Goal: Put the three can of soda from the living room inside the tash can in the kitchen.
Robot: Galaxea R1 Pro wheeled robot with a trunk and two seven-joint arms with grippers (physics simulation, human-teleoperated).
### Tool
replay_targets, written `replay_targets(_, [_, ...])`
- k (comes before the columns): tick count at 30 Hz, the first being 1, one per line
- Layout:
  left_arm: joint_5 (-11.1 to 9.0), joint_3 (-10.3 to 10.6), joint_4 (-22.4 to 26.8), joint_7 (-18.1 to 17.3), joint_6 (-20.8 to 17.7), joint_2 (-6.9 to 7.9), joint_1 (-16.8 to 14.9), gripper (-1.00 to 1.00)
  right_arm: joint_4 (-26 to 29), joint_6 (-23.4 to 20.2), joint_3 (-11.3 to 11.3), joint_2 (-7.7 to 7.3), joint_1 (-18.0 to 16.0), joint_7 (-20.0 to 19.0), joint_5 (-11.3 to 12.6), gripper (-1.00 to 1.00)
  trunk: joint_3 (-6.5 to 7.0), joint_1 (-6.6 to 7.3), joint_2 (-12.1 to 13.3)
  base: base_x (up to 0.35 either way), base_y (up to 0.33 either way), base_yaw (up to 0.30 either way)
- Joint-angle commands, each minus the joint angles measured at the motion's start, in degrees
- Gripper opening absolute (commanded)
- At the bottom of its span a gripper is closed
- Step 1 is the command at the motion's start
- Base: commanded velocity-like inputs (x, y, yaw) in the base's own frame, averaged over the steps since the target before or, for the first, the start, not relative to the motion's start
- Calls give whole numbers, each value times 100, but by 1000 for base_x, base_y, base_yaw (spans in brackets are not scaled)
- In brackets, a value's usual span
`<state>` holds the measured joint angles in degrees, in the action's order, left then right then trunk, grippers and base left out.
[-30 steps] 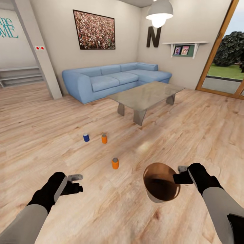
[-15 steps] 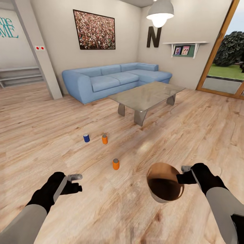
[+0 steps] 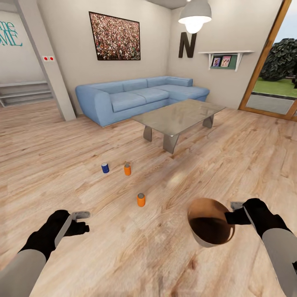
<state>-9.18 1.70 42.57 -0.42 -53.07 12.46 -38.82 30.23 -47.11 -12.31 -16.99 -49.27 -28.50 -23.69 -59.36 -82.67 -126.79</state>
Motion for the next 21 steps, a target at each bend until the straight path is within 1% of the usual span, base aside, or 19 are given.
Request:
replay_targets(1, [-5, 4, -4, 3, 21, 9, 1, 100, 1, -32, -8, -26, 0, -69, 135, -100, 0, 0, 0, 0, 0, 0])
replay_targets(5, [-7, 12, -3, 7, 150, 28, 15, 100, 1, -25, -2, -102, 3, -212, 130, -100, 0, 0, 0, 0, 0, 0])
replay_targets(9, [-8, 29, -5, 5, 192, 28, 26, 100, 1, -18, 8, -116, 4, -260, 128, -100, 0, 0, 0, 15, 0, 0])
replay_targets(10, [-8, 54, -7, 1, 192, 28, 26, 100, 1, -16, 8, -119, 5, -264, 128, -100, 0, 0, 0, 68, 0, 0])
replay_targets(12, [-14, 185, -5, -21, 172, 22, 14, 100, 1, -12, 12, -121, 5, -275, 128, -100, 0, 0, 0, 104, 11, 0])
replay_targets(14, [-14, 369, -8, -30, 173, 15, 3, 100, 1, -4, 42, -110, 5, -278, 128, -100, 0, 0, 0, 178, 66, 0])
replay_targets(15, [-17, 410, -4, -34, 171, 13, 0, 100, 1, -2, 43, -106, 5, -282, 128, -100, 0, 0, 0, 189, 90, 0])
replay_targets(21, [-37, 440, 51, -18, 157, 5, -2, 100, 1, 0, 10, -108, 5, -281, 128, -100, 0, 0, 0, 89, 40, 0])
